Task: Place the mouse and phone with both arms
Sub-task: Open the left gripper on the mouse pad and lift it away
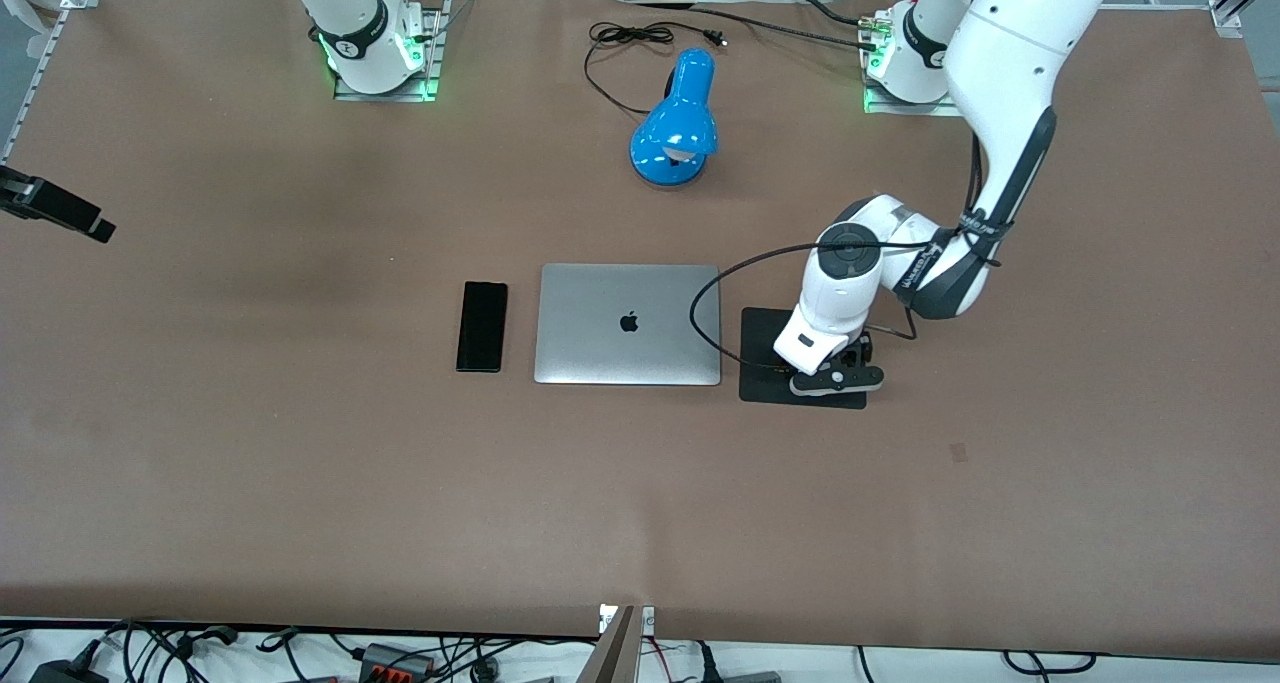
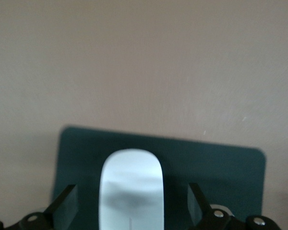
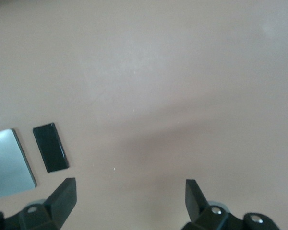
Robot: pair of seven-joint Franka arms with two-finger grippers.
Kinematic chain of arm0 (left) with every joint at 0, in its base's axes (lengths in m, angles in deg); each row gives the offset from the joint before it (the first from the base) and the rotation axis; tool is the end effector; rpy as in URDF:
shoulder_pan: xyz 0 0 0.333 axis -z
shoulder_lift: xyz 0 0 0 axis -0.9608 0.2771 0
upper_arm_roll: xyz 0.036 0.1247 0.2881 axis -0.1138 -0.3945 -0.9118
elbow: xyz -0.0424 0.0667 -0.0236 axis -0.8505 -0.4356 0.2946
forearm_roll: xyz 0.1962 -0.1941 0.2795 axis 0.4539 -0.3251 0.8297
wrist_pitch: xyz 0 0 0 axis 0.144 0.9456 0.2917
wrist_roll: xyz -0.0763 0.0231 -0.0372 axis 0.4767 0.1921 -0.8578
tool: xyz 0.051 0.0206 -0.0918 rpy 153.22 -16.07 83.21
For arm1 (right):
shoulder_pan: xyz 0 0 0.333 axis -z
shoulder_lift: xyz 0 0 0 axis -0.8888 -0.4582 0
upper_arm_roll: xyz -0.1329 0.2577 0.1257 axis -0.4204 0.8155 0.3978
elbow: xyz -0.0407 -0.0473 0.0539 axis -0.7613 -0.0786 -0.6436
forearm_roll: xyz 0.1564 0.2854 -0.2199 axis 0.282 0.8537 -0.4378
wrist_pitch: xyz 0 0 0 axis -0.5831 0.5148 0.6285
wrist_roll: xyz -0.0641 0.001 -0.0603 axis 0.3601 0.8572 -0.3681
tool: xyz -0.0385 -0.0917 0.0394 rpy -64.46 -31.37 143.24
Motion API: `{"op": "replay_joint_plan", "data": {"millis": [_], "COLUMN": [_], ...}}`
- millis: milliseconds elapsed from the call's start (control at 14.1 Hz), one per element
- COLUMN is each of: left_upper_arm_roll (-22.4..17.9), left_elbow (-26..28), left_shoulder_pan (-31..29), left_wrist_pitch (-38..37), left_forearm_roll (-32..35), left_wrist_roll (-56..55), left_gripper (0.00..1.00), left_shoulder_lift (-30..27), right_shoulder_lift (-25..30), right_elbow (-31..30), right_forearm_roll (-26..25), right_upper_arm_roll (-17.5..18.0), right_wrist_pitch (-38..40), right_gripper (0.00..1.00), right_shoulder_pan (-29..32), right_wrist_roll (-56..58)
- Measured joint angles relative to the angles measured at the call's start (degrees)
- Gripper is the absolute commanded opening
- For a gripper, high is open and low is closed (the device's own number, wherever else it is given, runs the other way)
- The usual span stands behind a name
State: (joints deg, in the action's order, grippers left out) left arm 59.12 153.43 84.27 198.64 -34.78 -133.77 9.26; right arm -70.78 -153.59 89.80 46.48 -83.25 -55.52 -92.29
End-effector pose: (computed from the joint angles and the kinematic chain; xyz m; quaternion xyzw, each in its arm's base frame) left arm 0.5971 -0.2533 0.2173 -0.9945 -0.0207 -0.0867 0.0554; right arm 0.5727 -0.0539 0.6032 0.9900 -0.1394 -0.0205 0.0009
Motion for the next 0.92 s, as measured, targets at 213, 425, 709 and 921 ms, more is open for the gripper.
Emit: {"op": "replay_joint_plan", "data": {"millis": [213, 425, 709, 921], "left_upper_arm_roll": [-0.01, -0.06, -0.15, -0.18], "left_elbow": [-3.80, -12.02, -22.87, -25.17], "left_shoulder_pan": [-1.25, -2.98, -10.84, -13.15], "left_wrist_pitch": [-13.01, -29.17, -43.59, -45.72], "left_forearm_roll": [-0.27, -9.56, -26.20, -27.30], "left_wrist_roll": [10.60, 24.65, 32.97, 33.91], "left_gripper": [1.00, 1.00, 1.00, 1.00], "left_shoulder_lift": [-6.04, -11.16, -13.52, -16.50], "right_shoulder_lift": [-0.89, -0.97, -0.97, -0.97], "right_elbow": [0.04, 0.17, 0.24, 0.25], "right_forearm_roll": [-0.11, -0.77, -0.83, -0.87], "right_upper_arm_roll": [0.42, 0.26, 0.26, 0.25], "right_wrist_pitch": [0.53, 0.53, 0.68, 0.97], "right_gripper": [1.00, 1.00, 1.00, 1.00], "right_shoulder_pan": [-1.47, -1.60, -1.60, -1.59], "right_wrist_roll": [1.82, 6.88, 8.28, 8.88]}}
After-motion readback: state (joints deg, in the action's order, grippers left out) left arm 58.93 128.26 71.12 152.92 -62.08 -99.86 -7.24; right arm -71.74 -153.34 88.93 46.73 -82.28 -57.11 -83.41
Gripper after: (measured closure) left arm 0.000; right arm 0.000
